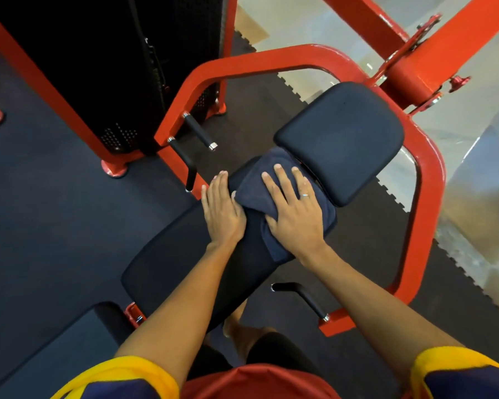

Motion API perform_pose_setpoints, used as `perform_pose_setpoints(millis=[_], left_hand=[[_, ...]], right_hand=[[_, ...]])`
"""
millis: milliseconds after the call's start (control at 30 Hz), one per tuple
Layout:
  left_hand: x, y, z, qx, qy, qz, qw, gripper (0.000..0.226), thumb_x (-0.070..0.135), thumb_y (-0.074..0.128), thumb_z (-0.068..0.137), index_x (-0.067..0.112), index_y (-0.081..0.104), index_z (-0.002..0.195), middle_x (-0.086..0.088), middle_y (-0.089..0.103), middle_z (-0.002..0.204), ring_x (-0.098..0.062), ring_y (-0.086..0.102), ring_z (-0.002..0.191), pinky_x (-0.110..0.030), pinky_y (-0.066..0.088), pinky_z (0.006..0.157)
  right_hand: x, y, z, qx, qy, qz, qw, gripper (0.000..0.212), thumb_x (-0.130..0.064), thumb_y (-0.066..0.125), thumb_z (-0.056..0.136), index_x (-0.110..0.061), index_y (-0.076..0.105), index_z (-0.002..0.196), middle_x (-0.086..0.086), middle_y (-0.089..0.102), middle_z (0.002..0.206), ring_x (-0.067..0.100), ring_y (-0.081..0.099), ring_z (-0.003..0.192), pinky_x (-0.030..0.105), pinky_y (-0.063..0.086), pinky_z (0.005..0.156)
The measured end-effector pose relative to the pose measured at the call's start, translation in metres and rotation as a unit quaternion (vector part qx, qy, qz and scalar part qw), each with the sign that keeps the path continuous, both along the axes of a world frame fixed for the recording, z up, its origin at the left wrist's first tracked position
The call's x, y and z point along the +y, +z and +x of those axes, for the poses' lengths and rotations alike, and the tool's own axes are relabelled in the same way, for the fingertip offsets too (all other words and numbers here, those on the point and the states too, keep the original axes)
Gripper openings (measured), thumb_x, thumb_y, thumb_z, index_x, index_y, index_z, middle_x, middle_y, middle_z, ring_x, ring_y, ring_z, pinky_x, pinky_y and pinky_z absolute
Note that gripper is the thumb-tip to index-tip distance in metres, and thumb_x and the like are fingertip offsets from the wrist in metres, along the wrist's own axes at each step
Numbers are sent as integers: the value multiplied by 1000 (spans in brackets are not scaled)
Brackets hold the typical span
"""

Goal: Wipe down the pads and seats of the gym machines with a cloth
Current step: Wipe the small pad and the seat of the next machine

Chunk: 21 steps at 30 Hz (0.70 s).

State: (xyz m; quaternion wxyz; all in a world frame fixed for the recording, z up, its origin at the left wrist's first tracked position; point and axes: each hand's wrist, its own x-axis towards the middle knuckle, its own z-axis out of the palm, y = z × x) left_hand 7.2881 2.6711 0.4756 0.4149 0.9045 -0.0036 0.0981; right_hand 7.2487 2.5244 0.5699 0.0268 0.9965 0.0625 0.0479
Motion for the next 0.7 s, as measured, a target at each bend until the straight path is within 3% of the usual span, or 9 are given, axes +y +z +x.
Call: perform_pose_setpoints(millis=[133, 233, 333, 400, 500, 600, 700], left_hand=[[-11, -3, 9, -14, 20, -17, 1000, 41, 22, 39, 106, 4, 48, 142, -11, 55, 144, -23, 45, 138, -32, 12, 125], [-11, -5, 11, -29, 27, -1, 999, 41, 26, 34, 108, 2, 51, 136, -14, 59, 135, -29, 51, 129, -23, 13, 120], [-12, 0, 8, -29, 17, -4, 999, 44, 27, 30, 107, 2, 52, 135, -13, 59, 134, -29, 52, 127, -31, 21, 119], [-11, 5, 6, -19, 19, 1, 1000, 47, 26, 29, 105, 5, 49, 142, -9, 55, 143, -25, 48, 134, -31, 18, 120], [-14, 10, 4, 1, 21, 22, 1000, 50, 26, 28, 104, 8, 45, 147, -6, 51, 148, -24, 46, 137, -34, 18, 121], [-13, 10, 5, -2, 26, 20, 999, 50, 27, 27, 105, 7, 46, 146, -6, 52, 147, -25, 48, 135, -41, 26, 119], [-12, 4, 8, -17, 29, 17, 999, 49, 28, 27, 105, 4, 50, 141, -11, 56, 141, -29, 52, 130, -44, 33, 115]], right_hand=[[26, 6, 61, 28, -18, 15, 999, 69, -44, 45, 92, -14, 43, 154, 11, 45, 156, 40, 46, 136, 49, 39, 112], [36, 11, 91, 64, -11, 12, 998, 68, -46, 53, 87, -11, 53, 146, 11, 58, 141, 40, 58, 120, 48, 46, 97], [13, 12, 56, 35, 1, 22, 999, 71, -47, 47, 89, -14, 45, 152, 9, 47, 154, 41, 51, 127, 48, 42, 106], [-4, 8, 15, 1, -48, 56, 997, 72, -39, 53, 89, -17, 39, 156, 7, 37, 162, 39, 47, 134, 46, 38, 113], [-17, -1, -38, -46, -133, 103, 985, 69, -34, 54, 89, -14, 43, 154, 10, 37, 162, 41, 47, 135, 46, 41, 113], [-4, -3, -28, -44, -148, 87, 984, 69, -32, 56, 91, -17, 40, 156, 10, 35, 163, 44, 46, 134, 49, 41, 112], [22, 7, 27, -11, -108, 66, 992, 69, -40, 45, 93, -18, 37, 158, 12, 38, 161, 46, 47, 133, 53, 38, 112]])
